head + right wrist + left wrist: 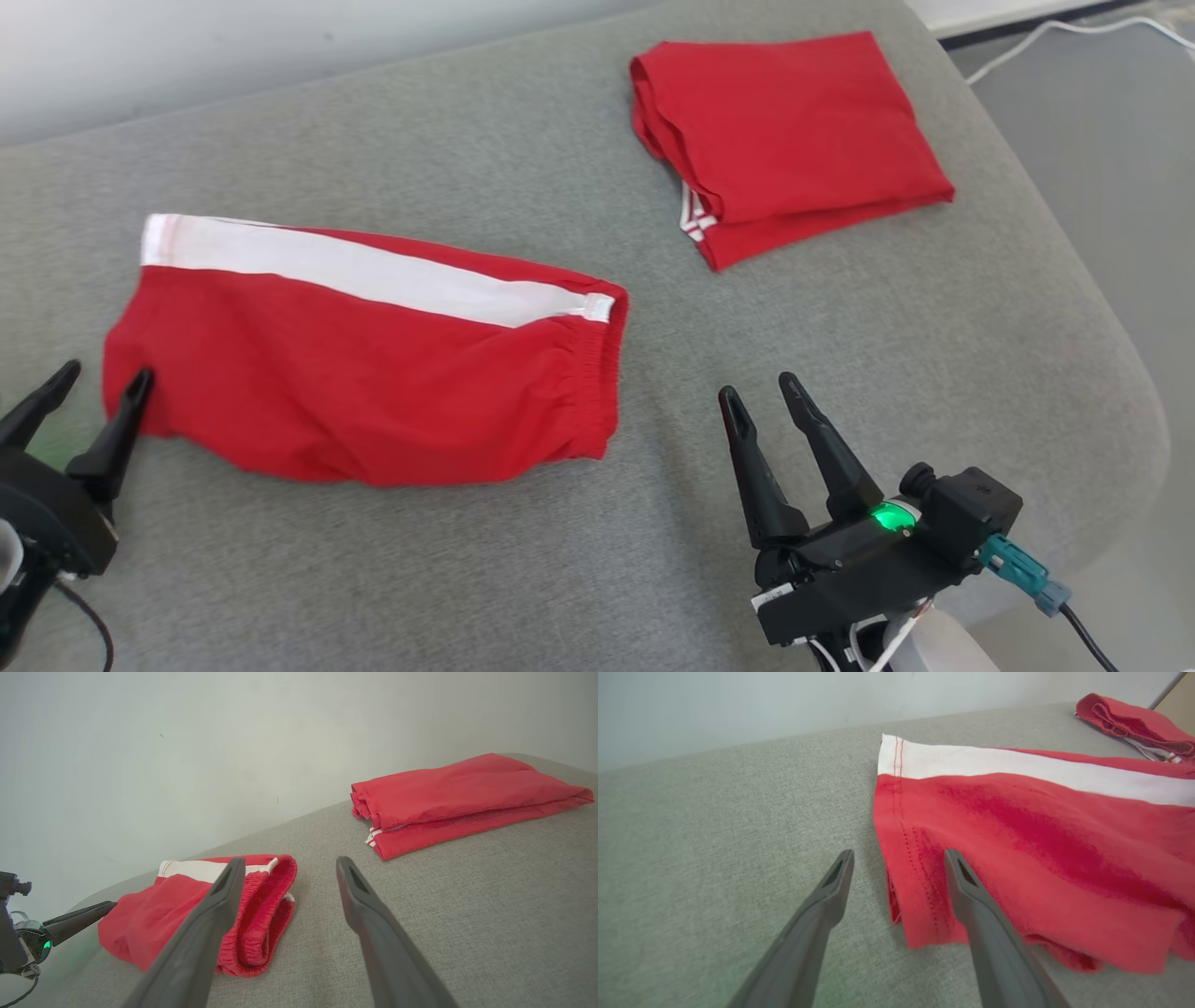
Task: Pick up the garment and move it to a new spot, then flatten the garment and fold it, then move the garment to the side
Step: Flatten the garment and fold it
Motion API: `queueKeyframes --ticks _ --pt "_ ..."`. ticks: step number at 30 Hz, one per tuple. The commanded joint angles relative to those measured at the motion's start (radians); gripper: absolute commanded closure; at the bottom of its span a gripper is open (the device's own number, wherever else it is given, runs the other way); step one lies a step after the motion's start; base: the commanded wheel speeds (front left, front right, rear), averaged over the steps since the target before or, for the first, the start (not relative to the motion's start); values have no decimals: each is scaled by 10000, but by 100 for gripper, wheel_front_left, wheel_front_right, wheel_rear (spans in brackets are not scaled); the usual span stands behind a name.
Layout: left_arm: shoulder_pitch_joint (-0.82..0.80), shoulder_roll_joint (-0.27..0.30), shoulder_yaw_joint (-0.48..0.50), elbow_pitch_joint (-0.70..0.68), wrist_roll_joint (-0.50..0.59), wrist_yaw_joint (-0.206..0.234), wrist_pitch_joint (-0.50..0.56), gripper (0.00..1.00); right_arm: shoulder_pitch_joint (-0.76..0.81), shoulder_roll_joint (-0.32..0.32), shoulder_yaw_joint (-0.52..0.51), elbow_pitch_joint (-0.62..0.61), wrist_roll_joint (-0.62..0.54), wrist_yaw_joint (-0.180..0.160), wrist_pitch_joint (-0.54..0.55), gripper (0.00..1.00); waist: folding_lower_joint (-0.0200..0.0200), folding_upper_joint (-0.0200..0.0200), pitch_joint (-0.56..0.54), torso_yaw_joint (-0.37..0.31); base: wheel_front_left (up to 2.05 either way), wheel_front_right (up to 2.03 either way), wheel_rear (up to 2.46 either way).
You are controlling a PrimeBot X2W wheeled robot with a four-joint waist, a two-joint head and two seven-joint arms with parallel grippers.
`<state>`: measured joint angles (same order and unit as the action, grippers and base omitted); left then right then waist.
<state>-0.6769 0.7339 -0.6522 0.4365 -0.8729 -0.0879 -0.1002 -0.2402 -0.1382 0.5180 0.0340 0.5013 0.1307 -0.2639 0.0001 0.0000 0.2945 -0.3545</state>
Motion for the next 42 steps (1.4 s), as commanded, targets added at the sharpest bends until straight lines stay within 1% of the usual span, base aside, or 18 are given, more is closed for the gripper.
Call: queueKeyframes --ticks 1,6,12,13,14,15,17,19,23,28,35,42 --pt "-27 22 1 102 -50 -80 4 0 -99 36 14 14 33 -1 -4 0 -1 0 179 -202 0 0 0" --pt "85 -123 -129 485 -233 -158 137 0 -72 101 14 102 57 -1 -4 0 -1 0 270 -356 0 0 0" --pt "339 -578 -414 927 -549 -238 458 0 -114 100 94 246 -60 -1 -4 0 -1 0 234 -299 0 0 0" --pt "348 -655 -475 965 -515 -252 514 55 -128 96 84 261 -71 -1 -4 0 -1 0 228 -264 0 0 0" --pt "325 -698 -558 974 -393 -257 499 83 -142 96 91 269 -77 -1 -4 0 -1 0 219 -240 0 0 0" --pt "323 -783 -593 998 -353 -234 447 100 -145 84 121 277 -72 -1 -4 0 -1 0 205 -210 0 0 0" --pt "301 -890 -683 1002 -147 -16 266 100 -84 41 114 289 -68 -1 -4 0 -1 0 154 -114 0 0 0" --pt "328 -993 -635 1000 11 344 -68 100 27 -9 86 328 -65 -1 -3 0 -1 0 62 6 0 0 0" --pt "538 -1388 -653 805 253 903 -636 100 120 -132 29 376 -75 -1 -4 0 -1 0 -194 329 0 0 0" --pt "919 -1604 -656 470 373 1431 -1082 100 238 -324 20 443 -20 -1 -3 0 -1 0 -610 716 0 0 0" --pt "1679 -1739 -540 -482 250 2047 -1316 100 513 -510 -26 532 75 -1 -3 0 -1 0 -1177 1304 0 0 0" --pt "2615 -1832 -398 -1656 151 2871 -1422 100 726 -667 -104 585 143 -1 -3 0 -1 0 -1460 1763 0 0 0"
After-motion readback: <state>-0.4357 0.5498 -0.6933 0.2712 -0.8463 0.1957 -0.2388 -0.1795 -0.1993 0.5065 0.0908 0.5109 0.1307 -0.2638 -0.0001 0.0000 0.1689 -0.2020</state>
